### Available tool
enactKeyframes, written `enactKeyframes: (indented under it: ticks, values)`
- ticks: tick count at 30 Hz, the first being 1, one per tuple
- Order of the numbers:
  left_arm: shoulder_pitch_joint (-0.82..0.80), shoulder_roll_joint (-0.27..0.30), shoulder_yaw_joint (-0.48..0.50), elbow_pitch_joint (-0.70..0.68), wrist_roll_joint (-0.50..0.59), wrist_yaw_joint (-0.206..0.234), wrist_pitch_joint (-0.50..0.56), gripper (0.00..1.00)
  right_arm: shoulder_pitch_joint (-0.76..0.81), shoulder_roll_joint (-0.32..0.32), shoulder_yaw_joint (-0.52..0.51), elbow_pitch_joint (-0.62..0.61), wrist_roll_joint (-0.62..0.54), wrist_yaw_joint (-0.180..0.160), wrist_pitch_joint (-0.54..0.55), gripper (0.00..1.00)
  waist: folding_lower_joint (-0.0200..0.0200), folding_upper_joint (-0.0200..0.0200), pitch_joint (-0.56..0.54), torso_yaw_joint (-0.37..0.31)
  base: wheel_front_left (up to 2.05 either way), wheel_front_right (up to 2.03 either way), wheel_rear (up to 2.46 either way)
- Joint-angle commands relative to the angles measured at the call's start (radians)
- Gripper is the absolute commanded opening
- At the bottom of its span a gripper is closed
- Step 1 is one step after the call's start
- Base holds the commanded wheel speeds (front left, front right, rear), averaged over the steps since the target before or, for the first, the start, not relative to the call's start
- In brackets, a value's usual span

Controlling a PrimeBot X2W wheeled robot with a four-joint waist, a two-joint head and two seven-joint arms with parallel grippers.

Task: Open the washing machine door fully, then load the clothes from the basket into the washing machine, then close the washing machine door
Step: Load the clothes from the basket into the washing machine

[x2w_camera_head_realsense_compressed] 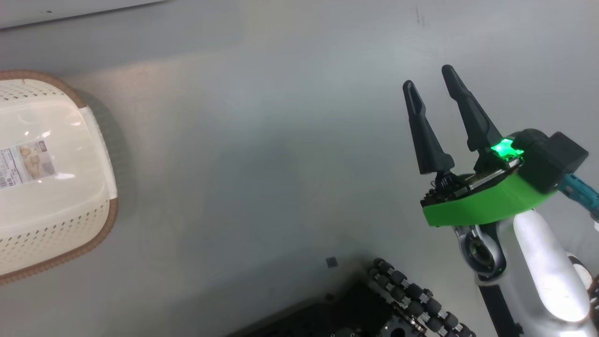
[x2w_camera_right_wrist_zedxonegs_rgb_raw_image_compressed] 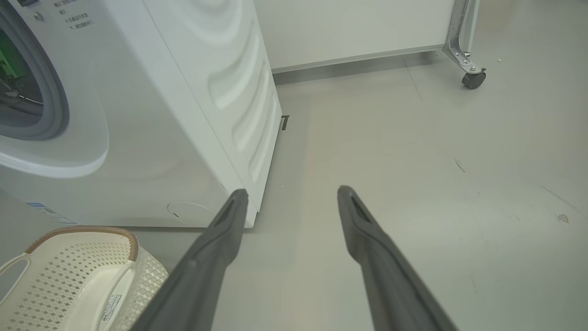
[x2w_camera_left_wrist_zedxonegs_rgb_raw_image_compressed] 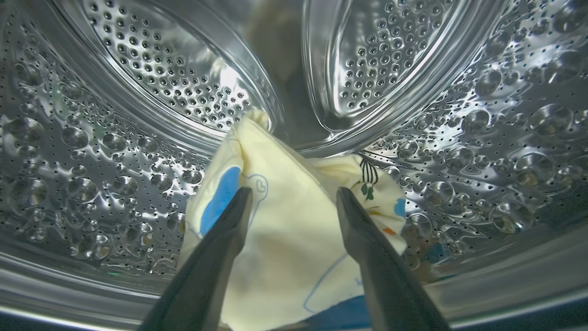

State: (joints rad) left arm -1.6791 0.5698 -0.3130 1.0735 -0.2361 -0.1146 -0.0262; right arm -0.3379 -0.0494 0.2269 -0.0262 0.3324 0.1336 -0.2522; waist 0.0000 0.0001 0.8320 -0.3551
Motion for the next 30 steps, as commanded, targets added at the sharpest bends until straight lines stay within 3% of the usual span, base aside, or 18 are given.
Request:
enactKeyframes:
  ticks: [1,9,16,23,30]
  values:
    - [-0.020,0.030,-0.008,-0.015,0.003,-0.005,-0.016,1.00,0.012,-0.001,0.003,-0.024,-0.012,-0.003,-0.010,1.00,0.0000,-0.0001,-0.013,0.008,0.00,0.00,0.00]
    - [0.057,-0.011,-0.055,0.030,-0.025,-0.014,-0.077,1.00,0.024,-0.001,-0.043,-0.026,-0.047,-0.003,-0.010,1.00,0.0000,-0.0001,-0.088,0.046,0.00,0.00,0.00]
    - [0.204,-0.083,-0.106,0.032,-0.105,-0.016,-0.128,1.00,0.052,-0.001,-0.094,-0.020,-0.098,-0.003,-0.010,1.00,0.0000,-0.0001,-0.212,0.112,0.00,0.00,0.00]
    - [0.396,-0.128,-0.164,-0.030,-0.181,-0.016,-0.188,1.00,0.102,-0.001,-0.137,-0.009,-0.144,-0.003,-0.010,1.00,0.0000,-0.0001,-0.366,0.183,0.00,0.00,0.00]
    - [0.638,-0.182,-0.157,-0.165,-0.267,-0.012,-0.221,1.00,0.184,-0.031,-0.168,-0.005,-0.161,-0.003,-0.010,1.00,0.0000,-0.0001,-0.534,0.267,0.00,0.00,0.00]
